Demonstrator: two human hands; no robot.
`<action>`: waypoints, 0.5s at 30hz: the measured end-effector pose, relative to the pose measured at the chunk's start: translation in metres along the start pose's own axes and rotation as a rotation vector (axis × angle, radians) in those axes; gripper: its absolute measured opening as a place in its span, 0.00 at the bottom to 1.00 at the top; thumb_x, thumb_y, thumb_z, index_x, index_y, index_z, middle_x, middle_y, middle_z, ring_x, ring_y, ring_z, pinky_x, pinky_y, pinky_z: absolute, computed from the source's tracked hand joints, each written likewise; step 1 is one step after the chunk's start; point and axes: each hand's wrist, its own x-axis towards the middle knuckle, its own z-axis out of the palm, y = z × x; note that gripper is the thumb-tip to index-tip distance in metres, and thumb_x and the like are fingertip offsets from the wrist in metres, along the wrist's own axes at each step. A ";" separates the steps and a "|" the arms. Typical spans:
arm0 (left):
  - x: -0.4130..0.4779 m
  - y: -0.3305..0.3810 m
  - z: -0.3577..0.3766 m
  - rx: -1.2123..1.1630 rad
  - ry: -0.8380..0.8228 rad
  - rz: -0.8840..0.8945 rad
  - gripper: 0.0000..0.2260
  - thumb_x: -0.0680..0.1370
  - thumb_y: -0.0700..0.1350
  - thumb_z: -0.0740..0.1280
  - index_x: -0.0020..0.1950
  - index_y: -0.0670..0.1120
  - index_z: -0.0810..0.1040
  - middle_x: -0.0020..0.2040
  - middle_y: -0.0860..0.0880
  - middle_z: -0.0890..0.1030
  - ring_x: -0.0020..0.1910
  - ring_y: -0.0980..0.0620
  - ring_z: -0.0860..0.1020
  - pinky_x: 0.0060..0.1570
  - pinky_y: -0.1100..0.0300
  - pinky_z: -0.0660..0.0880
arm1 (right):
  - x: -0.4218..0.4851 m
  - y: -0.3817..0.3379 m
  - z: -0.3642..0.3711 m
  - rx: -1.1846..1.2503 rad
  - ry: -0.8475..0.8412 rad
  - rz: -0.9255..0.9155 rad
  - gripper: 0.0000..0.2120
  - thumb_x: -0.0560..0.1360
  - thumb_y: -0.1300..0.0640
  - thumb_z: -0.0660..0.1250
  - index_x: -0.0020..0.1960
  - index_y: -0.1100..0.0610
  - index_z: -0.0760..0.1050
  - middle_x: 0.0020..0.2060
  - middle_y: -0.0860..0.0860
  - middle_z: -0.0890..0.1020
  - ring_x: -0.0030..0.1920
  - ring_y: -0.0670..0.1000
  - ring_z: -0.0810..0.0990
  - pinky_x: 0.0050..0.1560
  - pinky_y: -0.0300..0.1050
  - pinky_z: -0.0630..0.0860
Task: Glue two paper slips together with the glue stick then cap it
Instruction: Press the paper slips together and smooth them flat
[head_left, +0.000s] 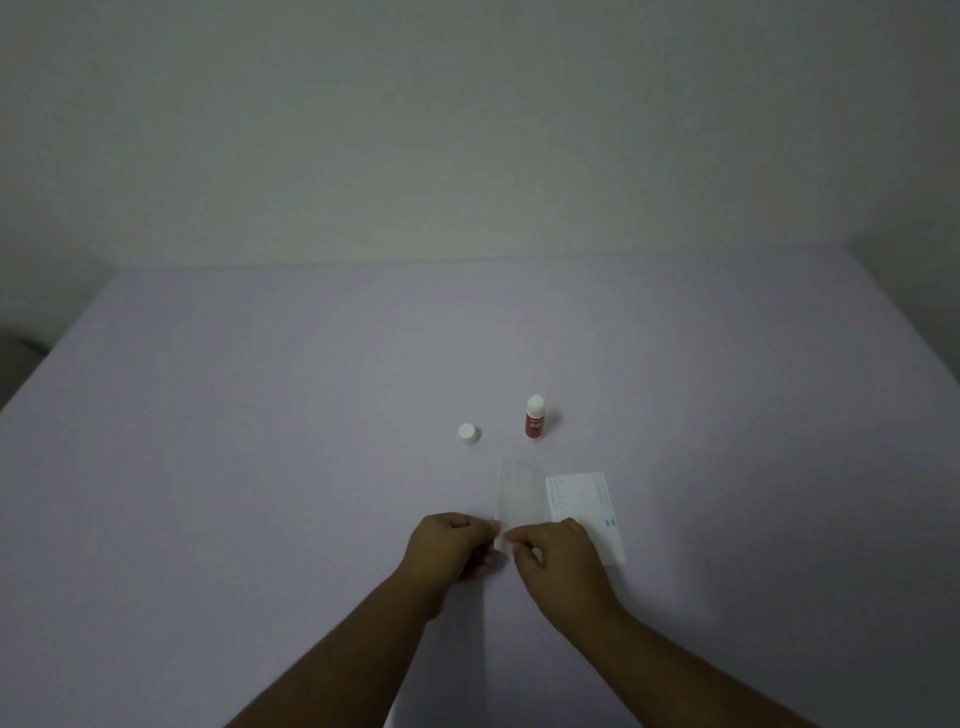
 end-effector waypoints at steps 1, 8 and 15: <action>-0.002 0.001 0.001 -0.011 -0.001 -0.001 0.07 0.74 0.39 0.71 0.38 0.37 0.83 0.30 0.43 0.83 0.25 0.52 0.81 0.26 0.66 0.75 | -0.001 -0.002 -0.002 0.072 0.010 0.058 0.09 0.74 0.59 0.64 0.48 0.55 0.83 0.43 0.51 0.85 0.43 0.47 0.77 0.51 0.42 0.75; -0.014 0.006 0.018 -0.016 0.019 0.060 0.17 0.78 0.51 0.65 0.37 0.42 0.84 0.33 0.45 0.85 0.32 0.49 0.83 0.33 0.61 0.79 | -0.005 -0.004 -0.020 0.329 0.039 0.306 0.11 0.73 0.49 0.67 0.41 0.56 0.82 0.32 0.47 0.82 0.36 0.47 0.78 0.42 0.44 0.76; -0.023 0.010 0.038 0.131 -0.004 0.202 0.25 0.80 0.58 0.55 0.40 0.45 0.85 0.39 0.47 0.86 0.40 0.49 0.83 0.38 0.63 0.79 | -0.008 0.006 -0.037 0.362 0.077 0.397 0.06 0.71 0.55 0.67 0.43 0.54 0.83 0.40 0.50 0.85 0.42 0.49 0.81 0.48 0.47 0.78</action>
